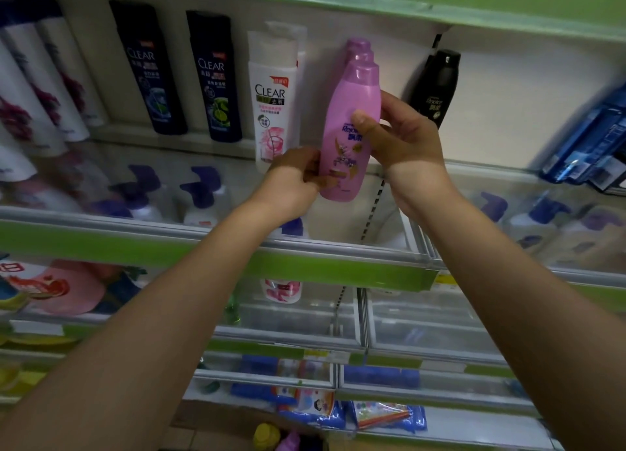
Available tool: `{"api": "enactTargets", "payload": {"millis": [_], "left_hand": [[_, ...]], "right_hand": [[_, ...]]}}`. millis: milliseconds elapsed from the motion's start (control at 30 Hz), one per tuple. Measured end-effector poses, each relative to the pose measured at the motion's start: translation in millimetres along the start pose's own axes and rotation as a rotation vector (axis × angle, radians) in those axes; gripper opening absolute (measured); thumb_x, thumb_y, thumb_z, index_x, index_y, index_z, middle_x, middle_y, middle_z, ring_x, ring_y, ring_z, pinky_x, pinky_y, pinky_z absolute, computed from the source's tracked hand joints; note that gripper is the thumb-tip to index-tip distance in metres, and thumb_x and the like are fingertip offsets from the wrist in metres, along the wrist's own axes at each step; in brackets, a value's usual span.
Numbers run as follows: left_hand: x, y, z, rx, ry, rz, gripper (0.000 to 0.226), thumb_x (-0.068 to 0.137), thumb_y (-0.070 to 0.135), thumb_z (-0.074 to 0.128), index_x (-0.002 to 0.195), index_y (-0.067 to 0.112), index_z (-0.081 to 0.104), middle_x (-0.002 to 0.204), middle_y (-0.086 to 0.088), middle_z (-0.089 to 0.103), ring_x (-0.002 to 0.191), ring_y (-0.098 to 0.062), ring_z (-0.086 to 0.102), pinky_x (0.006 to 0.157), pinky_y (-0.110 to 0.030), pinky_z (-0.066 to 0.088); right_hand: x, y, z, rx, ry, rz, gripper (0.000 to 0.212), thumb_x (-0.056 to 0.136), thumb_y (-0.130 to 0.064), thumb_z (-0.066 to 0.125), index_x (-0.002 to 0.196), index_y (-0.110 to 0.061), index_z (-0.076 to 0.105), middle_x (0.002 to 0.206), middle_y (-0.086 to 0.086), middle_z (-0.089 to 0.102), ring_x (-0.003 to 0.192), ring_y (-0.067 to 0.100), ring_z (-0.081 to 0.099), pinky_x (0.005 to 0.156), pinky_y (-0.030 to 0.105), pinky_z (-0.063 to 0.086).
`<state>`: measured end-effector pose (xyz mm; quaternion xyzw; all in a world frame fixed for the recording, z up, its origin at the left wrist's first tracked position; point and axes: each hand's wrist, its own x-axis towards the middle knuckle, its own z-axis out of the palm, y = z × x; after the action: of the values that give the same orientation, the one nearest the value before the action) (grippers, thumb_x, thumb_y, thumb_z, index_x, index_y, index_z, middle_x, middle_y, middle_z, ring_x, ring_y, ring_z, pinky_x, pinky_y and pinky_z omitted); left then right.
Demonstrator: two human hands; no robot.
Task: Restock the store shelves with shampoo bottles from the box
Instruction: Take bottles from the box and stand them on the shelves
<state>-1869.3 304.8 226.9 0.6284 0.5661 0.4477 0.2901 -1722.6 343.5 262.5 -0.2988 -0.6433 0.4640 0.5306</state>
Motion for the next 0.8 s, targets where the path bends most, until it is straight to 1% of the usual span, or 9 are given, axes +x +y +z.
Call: {"api": "enactTargets", "payload": {"millis": [167, 267, 400, 433, 500, 567, 633, 700, 800], "left_hand": [[0, 0, 0, 0.032, -0.006, -0.006, 0.029, 0.087, 0.004, 0.063, 0.116, 0.005, 0.060, 0.114, -0.008, 0.066, 0.103, -0.016, 0.063, 0.087, -0.017, 0.046], [-1, 2, 0, 0.021, -0.006, -0.027, 0.029, 0.087, 0.006, 0.063, 0.116, 0.005, 0.060, 0.115, -0.008, 0.066, 0.104, -0.017, 0.063, 0.088, -0.019, 0.046], [-5, 6, -2, -0.035, -0.013, -0.074, 0.026, 0.087, 0.004, 0.063, 0.112, 0.009, 0.059, 0.104, -0.001, 0.065, 0.093, -0.011, 0.061, 0.074, -0.004, 0.046], [-7, 7, -3, -0.053, -0.012, -0.089, 0.024, 0.087, 0.003, 0.063, 0.109, 0.012, 0.058, 0.101, 0.000, 0.064, 0.091, -0.011, 0.061, 0.074, -0.005, 0.048], [-10, 7, -5, -0.037, 0.011, -0.108, 0.025, 0.085, 0.005, 0.066, 0.107, 0.011, 0.056, 0.103, -0.002, 0.064, 0.094, -0.015, 0.062, 0.082, -0.016, 0.052], [-14, 8, -5, 0.035, 0.051, -0.119, 0.036, 0.085, 0.011, 0.068, 0.117, 0.008, 0.053, 0.108, -0.006, 0.063, 0.100, -0.019, 0.061, 0.090, -0.027, 0.051], [-21, 11, -6, 0.099, 0.099, -0.134, 0.042, 0.086, 0.018, 0.068, 0.123, 0.009, 0.051, 0.108, -0.002, 0.059, 0.102, -0.016, 0.058, 0.089, -0.025, 0.047], [-30, 16, -7, 0.168, 0.162, -0.137, 0.042, 0.088, 0.023, 0.065, 0.125, 0.012, 0.050, 0.107, 0.001, 0.057, 0.099, -0.013, 0.055, 0.084, -0.021, 0.042], [-46, 25, -11, 0.224, 0.282, -0.096, 0.036, 0.090, 0.025, 0.062, 0.123, 0.013, 0.053, 0.107, 0.001, 0.060, 0.095, -0.012, 0.058, 0.078, -0.017, 0.043]], "right_hand": [[-2, -2, 1, 0.004, 0.010, 0.022, 0.038, 0.089, -0.008, 0.066, 0.126, -0.004, 0.060, 0.099, 0.002, 0.071, 0.086, 0.014, 0.068, 0.076, 0.031, 0.055], [-3, -4, 1, 0.004, 0.007, 0.031, 0.036, 0.089, -0.007, 0.066, 0.124, -0.005, 0.061, 0.097, 0.002, 0.071, 0.085, 0.013, 0.067, 0.074, 0.030, 0.055], [-4, -9, 0, -0.021, 0.006, 0.047, 0.031, 0.088, -0.008, 0.067, 0.118, -0.011, 0.063, 0.098, 0.001, 0.071, 0.088, 0.015, 0.067, 0.075, 0.029, 0.055], [-4, -10, -1, -0.029, 0.008, 0.053, 0.031, 0.087, -0.009, 0.069, 0.118, -0.012, 0.064, 0.098, 0.000, 0.071, 0.090, 0.016, 0.068, 0.077, 0.030, 0.056], [-4, -11, -2, -0.056, 0.013, 0.070, 0.034, 0.086, -0.010, 0.071, 0.119, -0.013, 0.061, 0.101, 0.001, 0.071, 0.094, 0.018, 0.069, 0.082, 0.033, 0.057], [-6, -9, -4, -0.073, 0.021, 0.096, 0.040, 0.084, -0.013, 0.074, 0.120, -0.013, 0.058, 0.104, 0.006, 0.071, 0.098, 0.020, 0.070, 0.087, 0.036, 0.057], [-10, -7, -5, -0.060, 0.045, 0.127, 0.047, 0.082, -0.017, 0.076, 0.123, -0.011, 0.054, 0.110, 0.009, 0.070, 0.102, 0.021, 0.069, 0.089, 0.034, 0.057], [-15, -5, -7, -0.068, 0.090, 0.148, 0.053, 0.080, -0.021, 0.078, 0.124, -0.013, 0.051, 0.114, 0.008, 0.067, 0.107, 0.020, 0.066, 0.089, 0.029, 0.056], [-27, -4, -9, -0.066, 0.177, 0.120, 0.055, 0.071, -0.030, 0.082, 0.117, -0.021, 0.053, 0.112, 0.008, 0.062, 0.111, 0.023, 0.062, 0.094, 0.033, 0.053]]}}
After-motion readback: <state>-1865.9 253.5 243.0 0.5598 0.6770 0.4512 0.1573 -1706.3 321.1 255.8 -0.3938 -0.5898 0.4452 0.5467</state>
